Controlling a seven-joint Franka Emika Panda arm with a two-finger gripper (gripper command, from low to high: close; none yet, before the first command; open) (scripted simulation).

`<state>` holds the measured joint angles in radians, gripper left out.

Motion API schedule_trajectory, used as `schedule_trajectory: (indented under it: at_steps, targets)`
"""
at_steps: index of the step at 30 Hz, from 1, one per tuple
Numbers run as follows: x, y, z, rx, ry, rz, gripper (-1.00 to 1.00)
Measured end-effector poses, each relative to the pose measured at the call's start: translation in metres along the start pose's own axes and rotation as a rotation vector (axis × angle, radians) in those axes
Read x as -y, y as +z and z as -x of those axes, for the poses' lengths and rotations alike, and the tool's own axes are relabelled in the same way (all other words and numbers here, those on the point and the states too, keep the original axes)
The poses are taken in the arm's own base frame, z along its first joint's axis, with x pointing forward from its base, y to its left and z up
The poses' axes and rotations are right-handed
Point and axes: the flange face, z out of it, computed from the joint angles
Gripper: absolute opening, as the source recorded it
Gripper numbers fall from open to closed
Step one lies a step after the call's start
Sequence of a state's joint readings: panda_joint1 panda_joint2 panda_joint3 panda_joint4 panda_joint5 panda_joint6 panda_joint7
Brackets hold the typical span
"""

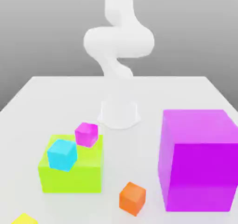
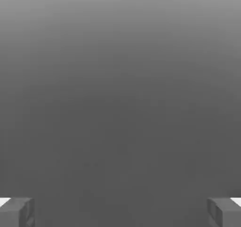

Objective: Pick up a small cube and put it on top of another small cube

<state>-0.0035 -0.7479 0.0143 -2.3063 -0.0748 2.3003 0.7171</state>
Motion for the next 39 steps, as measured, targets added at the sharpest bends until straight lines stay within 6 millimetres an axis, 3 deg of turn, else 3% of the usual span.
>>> schedule_trajectory:
  at_steps: [10,21,30,39]
  targets:
    - [-0.003,0.119,0.021,0.135,-0.590,0.268,0.00]
    - [-0.039,0.237,0.056,0.447,-1.207,0.385,0.00]
    - [-0.080,0.315,0.096,0.752,-1.687,0.296,0.00]
    - [-0.118,0.371,0.143,1.010,-2.135,0.029,0.00]
